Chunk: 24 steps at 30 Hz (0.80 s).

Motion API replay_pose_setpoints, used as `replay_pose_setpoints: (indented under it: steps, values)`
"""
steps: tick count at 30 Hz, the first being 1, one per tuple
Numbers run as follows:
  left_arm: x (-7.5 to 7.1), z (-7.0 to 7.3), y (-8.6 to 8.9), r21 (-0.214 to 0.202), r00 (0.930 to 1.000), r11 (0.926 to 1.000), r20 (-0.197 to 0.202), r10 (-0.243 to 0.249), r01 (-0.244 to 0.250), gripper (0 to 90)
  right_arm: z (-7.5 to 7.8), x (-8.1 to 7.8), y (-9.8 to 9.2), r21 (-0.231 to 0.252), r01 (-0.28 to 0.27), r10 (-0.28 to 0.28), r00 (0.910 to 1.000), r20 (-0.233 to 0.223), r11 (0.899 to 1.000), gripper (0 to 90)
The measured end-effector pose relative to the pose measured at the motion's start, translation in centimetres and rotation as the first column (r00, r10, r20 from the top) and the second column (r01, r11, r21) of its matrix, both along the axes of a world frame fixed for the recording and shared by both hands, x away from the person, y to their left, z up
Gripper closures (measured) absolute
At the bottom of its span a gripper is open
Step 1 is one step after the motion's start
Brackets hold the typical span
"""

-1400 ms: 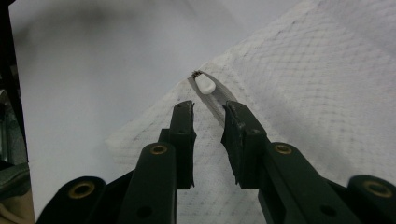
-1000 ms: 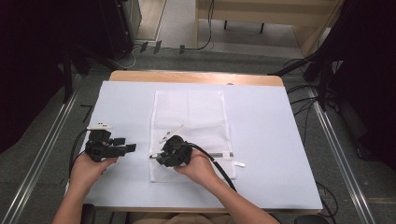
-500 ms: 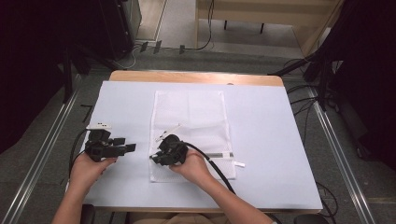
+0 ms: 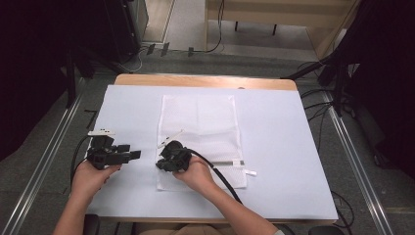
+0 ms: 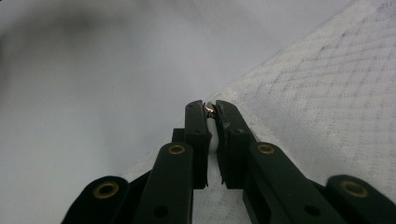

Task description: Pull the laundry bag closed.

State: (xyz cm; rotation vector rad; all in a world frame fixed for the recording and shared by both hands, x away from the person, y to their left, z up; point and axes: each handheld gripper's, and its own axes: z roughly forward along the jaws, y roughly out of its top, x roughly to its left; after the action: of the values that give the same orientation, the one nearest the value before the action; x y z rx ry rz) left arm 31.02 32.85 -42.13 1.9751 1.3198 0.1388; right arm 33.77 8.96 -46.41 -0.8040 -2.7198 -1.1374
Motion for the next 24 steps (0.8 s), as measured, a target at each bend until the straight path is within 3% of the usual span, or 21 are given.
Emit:
replay_pose_setpoints:
  steps: [5, 8, 13, 21, 24]
  values:
    - [0.0, 0.1, -0.3, -0.015, 0.9999, 0.9998, -0.001, -0.012, 0.012, 39.0, 0.2, -0.1, 0.0, -0.02, -0.02, 0.021, 0.9993, 0.03, 1.0, 87.4]
    - [0.0, 0.0, -0.6, -0.001, 0.9994, 0.9994, -0.001, -0.034, 0.034, 39.4, 0.6, 0.1, -0.3, -0.01, -0.022, 0.022, 0.9995, 0.021, 1.0, 87.5]
    - [-0.1, 0.0, -1.0, -0.005, 0.9974, 0.9974, -0.004, -0.071, 0.071, 41.0, 1.7, 0.2, -0.5, 0.009, -0.033, 0.032, 0.9977, 0.059, 0.999, 87.4]
    - [-0.6, 0.2, -1.8, -0.008, 0.9927, 0.9927, 0.004, -0.12, 0.12, 41.8, 3.2, 0.4, -1.0, 0.04, -0.024, 0.021, 0.9965, 0.081, 0.999, 87.4]
    - [-0.7, 0.1, -2.2, -0.004, 0.9902, 0.9902, 0.001, -0.139, 0.139, 41.8, 3.5, 0.5, -1.0, 0.024, -0.022, 0.02, 0.9944, 0.104, 0.999, 87.4]
